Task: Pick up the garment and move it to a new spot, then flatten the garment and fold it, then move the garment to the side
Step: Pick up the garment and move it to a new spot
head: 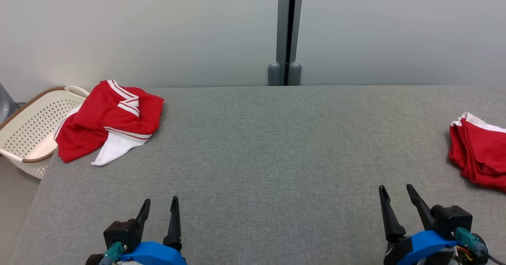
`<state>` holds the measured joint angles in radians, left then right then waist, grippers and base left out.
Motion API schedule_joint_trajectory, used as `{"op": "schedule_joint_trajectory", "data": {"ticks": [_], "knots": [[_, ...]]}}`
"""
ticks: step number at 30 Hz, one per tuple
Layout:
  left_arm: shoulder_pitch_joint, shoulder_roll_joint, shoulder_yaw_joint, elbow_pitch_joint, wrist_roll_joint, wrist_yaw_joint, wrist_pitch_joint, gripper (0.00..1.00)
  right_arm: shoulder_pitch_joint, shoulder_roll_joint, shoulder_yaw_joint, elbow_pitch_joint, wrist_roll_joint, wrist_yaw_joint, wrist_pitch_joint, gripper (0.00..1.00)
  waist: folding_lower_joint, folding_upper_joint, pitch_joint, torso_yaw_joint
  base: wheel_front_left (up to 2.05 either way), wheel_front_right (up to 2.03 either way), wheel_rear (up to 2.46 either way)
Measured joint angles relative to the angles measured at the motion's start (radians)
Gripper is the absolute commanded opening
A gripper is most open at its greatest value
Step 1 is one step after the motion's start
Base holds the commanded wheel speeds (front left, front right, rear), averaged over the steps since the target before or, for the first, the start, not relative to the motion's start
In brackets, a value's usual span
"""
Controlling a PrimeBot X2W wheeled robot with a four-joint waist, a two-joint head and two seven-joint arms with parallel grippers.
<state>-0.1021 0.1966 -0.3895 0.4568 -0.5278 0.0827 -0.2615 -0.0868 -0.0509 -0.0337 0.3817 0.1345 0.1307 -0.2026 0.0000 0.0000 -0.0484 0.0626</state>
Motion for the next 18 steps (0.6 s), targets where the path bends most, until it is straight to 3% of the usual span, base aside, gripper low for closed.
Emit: {"op": "schedule_joint_trajectory", "data": {"ticks": [7, 18], "knots": [[-0.002, -0.002, -0.009, 0.002, 0.002, -0.001, 0.000, 1.00, 0.021, 0.000, 0.002, -0.004, 0.005, 0.000, 0.001, 1.00, 0.0000, 0.0000, -0.016, 0.084, 0.00, 0.00, 0.00], [-0.006, 0.030, -0.007, -0.008, 0.010, 0.009, 0.004, 1.00, 0.023, 0.001, 0.039, -0.001, 0.040, 0.000, -0.010, 1.00, 0.0000, 0.0000, -0.038, 0.334, 0.00, 0.00, 0.00]]}}
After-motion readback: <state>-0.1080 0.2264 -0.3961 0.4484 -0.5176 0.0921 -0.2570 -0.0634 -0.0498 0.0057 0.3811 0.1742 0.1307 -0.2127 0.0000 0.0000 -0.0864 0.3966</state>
